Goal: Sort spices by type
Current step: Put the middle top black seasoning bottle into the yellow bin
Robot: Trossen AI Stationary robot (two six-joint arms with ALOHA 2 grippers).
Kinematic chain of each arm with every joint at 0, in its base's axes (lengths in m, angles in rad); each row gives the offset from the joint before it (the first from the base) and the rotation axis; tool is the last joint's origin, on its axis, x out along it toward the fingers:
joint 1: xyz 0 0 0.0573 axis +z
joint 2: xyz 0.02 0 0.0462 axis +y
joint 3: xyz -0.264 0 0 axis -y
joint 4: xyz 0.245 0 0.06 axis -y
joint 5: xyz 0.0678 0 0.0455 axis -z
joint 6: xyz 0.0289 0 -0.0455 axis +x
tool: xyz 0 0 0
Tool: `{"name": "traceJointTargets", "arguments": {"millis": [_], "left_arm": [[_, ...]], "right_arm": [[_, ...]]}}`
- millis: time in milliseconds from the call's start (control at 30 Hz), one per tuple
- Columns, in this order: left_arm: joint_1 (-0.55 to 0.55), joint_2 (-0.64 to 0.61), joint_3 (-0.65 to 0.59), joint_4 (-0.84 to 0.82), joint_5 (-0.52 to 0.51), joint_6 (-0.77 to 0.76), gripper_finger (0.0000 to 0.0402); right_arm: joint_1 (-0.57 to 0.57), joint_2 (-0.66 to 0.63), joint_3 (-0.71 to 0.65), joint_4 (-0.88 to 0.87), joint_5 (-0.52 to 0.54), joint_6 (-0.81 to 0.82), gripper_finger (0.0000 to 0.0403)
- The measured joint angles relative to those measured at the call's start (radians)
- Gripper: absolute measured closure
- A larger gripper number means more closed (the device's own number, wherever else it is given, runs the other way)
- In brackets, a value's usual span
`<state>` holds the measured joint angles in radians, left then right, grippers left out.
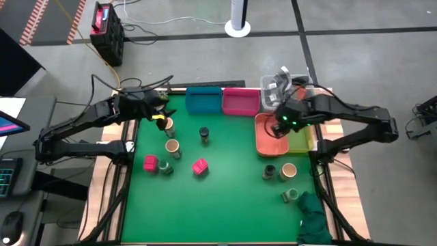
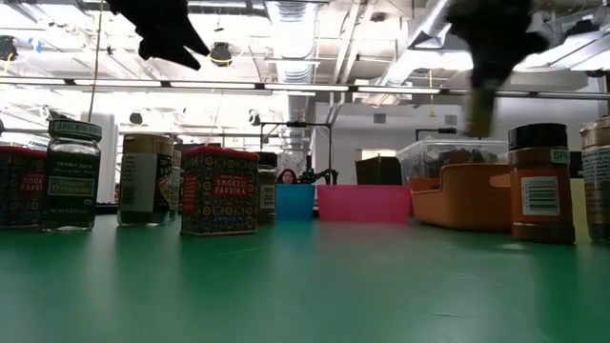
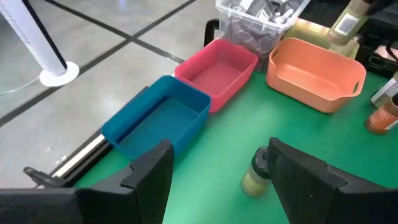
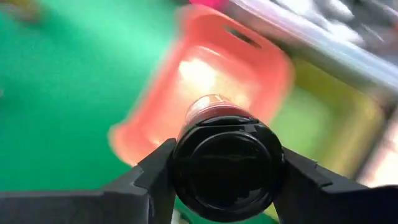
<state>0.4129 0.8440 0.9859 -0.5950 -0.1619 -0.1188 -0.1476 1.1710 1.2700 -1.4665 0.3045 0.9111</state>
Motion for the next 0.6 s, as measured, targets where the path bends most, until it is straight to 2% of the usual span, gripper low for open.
{"name": "traceJointTargets", "arguments": {"millis": [67, 267, 467, 600], "left_arm": [[0.000, 0.000, 0.000, 0.013, 0.000, 0.012, 0.0159], [0.000, 0.001, 0.000, 0.059, -0.004, 0.042, 0.0159], [0.000, 0.009, 0.000, 0.060, -0.007, 0.043, 0.0159], [0.000, 0.008, 0.000, 0.053, -0.007, 0.037, 0.0159]], "right_arm": [[0.000, -0.013, -0.007, -0.105, 0.038, 0.097, 0.0176], [-0.050, -0.064, -0.077, -0.108, 0.065, 0.218, 0.0175], [-0.168, -0.099, -0.214, -0.089, 0.076, 0.164, 0.0175], [-0.243, -0.129, -0.313, 0.026, 0.065, 0.101, 0.0175]]}}
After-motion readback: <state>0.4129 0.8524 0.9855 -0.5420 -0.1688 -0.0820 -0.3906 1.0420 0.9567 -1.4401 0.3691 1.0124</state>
